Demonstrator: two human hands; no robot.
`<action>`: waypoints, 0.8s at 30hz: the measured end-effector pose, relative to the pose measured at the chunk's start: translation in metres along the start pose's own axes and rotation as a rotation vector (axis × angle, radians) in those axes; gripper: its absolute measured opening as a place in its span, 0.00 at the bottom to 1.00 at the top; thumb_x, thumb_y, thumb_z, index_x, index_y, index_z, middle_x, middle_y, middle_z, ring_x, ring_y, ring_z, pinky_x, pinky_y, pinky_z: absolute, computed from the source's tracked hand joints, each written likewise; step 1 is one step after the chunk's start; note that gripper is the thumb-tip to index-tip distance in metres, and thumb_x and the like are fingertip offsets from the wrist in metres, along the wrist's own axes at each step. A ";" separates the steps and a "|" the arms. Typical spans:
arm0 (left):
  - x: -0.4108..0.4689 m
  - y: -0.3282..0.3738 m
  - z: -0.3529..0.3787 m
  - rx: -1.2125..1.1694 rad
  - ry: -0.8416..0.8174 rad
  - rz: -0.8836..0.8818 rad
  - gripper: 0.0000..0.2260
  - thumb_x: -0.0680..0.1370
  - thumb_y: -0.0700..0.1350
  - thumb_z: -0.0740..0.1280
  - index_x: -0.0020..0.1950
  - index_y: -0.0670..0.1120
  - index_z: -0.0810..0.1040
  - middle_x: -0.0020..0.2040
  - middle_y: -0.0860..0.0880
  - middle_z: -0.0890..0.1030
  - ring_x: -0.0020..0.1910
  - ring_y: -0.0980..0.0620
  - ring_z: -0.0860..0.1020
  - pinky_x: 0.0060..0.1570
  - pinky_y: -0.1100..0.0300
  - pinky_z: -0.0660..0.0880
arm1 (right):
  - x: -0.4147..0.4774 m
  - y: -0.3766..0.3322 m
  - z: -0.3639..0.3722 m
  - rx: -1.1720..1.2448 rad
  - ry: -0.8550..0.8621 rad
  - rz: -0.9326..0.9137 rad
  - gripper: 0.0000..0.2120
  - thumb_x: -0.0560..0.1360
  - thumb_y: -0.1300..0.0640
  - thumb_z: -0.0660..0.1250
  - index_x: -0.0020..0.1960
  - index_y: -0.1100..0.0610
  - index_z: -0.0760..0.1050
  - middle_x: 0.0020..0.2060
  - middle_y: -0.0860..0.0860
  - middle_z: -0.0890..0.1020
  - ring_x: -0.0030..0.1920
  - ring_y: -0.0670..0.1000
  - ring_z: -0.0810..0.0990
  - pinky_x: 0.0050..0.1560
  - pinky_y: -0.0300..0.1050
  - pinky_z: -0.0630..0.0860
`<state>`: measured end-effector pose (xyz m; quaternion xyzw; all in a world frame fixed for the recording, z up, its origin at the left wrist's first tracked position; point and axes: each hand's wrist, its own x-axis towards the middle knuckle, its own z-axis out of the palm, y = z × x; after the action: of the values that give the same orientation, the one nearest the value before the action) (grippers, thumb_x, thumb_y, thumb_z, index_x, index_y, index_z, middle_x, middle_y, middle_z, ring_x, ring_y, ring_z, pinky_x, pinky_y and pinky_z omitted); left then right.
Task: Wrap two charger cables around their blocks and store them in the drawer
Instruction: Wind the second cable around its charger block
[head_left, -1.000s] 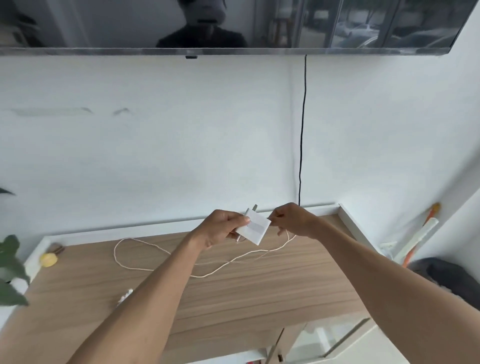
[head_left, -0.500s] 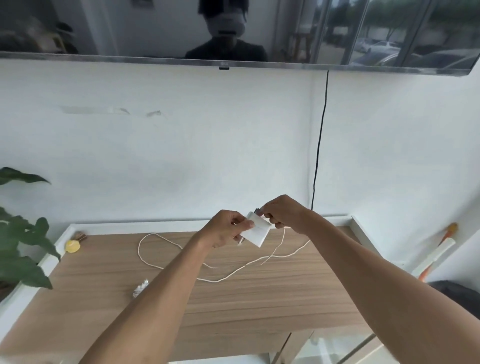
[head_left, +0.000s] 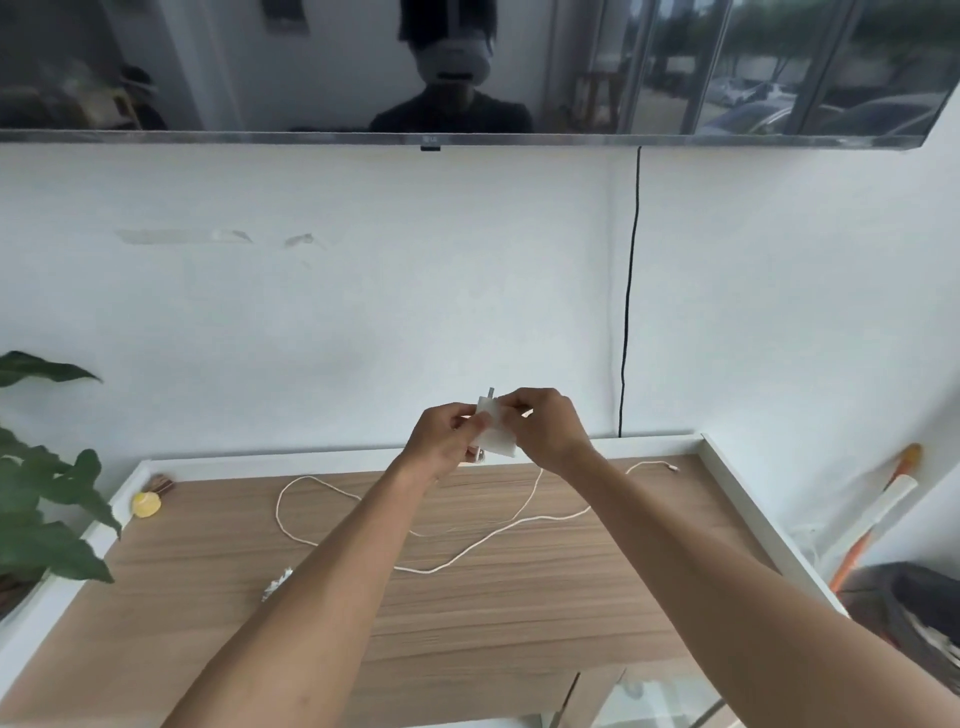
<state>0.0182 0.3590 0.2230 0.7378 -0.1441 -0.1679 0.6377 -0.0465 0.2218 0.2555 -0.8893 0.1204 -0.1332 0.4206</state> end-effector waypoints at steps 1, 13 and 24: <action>0.002 0.002 0.003 -0.014 0.007 -0.012 0.09 0.78 0.42 0.67 0.55 0.38 0.80 0.42 0.42 0.81 0.33 0.47 0.77 0.46 0.49 0.81 | -0.002 0.002 0.000 0.023 0.023 -0.002 0.10 0.76 0.56 0.63 0.52 0.56 0.82 0.46 0.49 0.83 0.43 0.48 0.78 0.36 0.29 0.69; 0.014 0.017 0.012 -0.041 0.040 -0.070 0.12 0.78 0.47 0.69 0.49 0.38 0.81 0.50 0.36 0.82 0.43 0.41 0.82 0.45 0.52 0.82 | -0.014 0.007 0.000 0.102 0.070 -0.124 0.10 0.77 0.60 0.63 0.52 0.56 0.82 0.39 0.46 0.81 0.23 0.41 0.71 0.26 0.30 0.66; 0.015 0.035 -0.003 -0.217 0.100 -0.134 0.10 0.78 0.43 0.69 0.49 0.36 0.81 0.44 0.39 0.83 0.38 0.42 0.83 0.43 0.53 0.82 | -0.020 0.021 0.017 0.302 0.093 -0.114 0.08 0.77 0.59 0.66 0.47 0.50 0.82 0.35 0.43 0.81 0.24 0.45 0.64 0.28 0.36 0.66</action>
<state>0.0329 0.3501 0.2573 0.6800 -0.0435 -0.1877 0.7074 -0.0614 0.2280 0.2262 -0.8142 0.0677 -0.2144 0.5353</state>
